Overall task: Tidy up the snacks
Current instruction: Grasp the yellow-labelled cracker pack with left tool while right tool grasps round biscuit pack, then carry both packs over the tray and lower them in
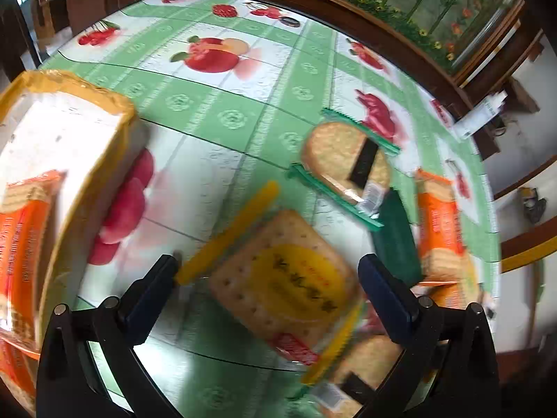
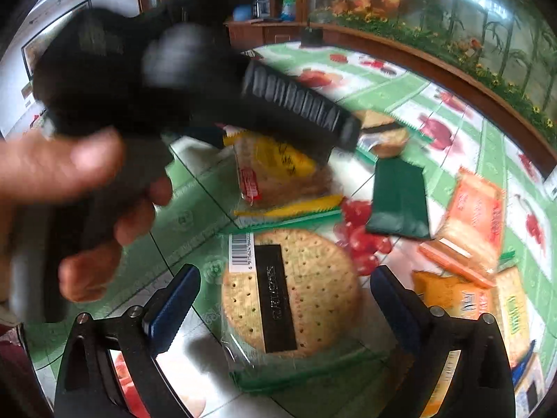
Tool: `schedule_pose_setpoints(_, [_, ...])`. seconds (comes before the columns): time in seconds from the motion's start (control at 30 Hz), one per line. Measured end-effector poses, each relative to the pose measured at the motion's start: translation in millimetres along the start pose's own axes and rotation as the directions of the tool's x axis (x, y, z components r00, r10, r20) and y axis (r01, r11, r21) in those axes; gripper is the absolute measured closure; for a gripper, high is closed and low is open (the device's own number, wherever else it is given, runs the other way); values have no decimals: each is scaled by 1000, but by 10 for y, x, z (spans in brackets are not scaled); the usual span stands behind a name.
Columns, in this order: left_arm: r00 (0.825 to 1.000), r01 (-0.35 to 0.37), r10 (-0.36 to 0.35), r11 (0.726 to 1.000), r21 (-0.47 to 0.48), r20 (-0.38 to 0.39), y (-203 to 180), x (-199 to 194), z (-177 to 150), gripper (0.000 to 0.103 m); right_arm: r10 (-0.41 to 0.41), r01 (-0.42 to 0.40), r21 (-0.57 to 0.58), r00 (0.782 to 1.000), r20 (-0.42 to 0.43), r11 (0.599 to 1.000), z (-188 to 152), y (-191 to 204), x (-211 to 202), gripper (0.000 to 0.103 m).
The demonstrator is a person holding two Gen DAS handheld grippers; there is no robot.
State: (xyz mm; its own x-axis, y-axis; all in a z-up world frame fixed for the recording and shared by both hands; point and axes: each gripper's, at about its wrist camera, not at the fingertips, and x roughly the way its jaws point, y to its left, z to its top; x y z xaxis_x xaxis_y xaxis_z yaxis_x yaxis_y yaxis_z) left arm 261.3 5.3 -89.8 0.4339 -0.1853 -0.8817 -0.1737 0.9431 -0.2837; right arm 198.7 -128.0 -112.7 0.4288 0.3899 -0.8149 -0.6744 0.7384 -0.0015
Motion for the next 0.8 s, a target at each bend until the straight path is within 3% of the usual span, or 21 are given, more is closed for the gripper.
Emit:
schedule_pose_setpoints(0.17, [999, -41, 42, 999, 8, -17, -68, 42, 41, 0, 22, -23, 20, 999, 23, 1000, -42, -5, 11, 4])
schedule_pose_setpoints(0.23, [996, -90, 92, 992, 89, -17, -184, 103, 21, 0, 63, -64, 52, 998, 33, 997, -62, -59, 10, 4])
schedule_pose_setpoints(0.37, [997, -80, 79, 974, 210, 14, -214, 84, -41, 0, 66, -69, 79, 997, 33, 994, -65, -123, 12, 4])
schedule_pose_setpoints(0.43, [996, -89, 83, 959, 268, 35, -188, 41, -82, 0, 61, -63, 75, 998, 25, 995, -72, -114, 8, 10])
schedule_pose_setpoints(0.53, [993, -114, 95, 932, 343, 70, -104, -93, -156, 10, 79, -81, 86, 996, 30, 993, -110, -94, -52, 18])
schedule_pose_setpoints(0.6, [991, -124, 102, 936, 331, 84, -12, -171, -164, 11, 67, -68, 79, 998, 20, 995, -156, -46, -77, 18])
schedule_pose_setpoints(0.7, [992, -125, 116, 961, 245, 52, 121, -98, -71, 7, 54, -54, 63, 998, 15, 997, -177, 6, -98, 17])
schedule_pose_setpoints(0.8, [987, -159, 158, 957, 241, 23, 70, -15, -70, 3, 15, -15, 31, 1000, -3, 999, -150, 49, -55, 16])
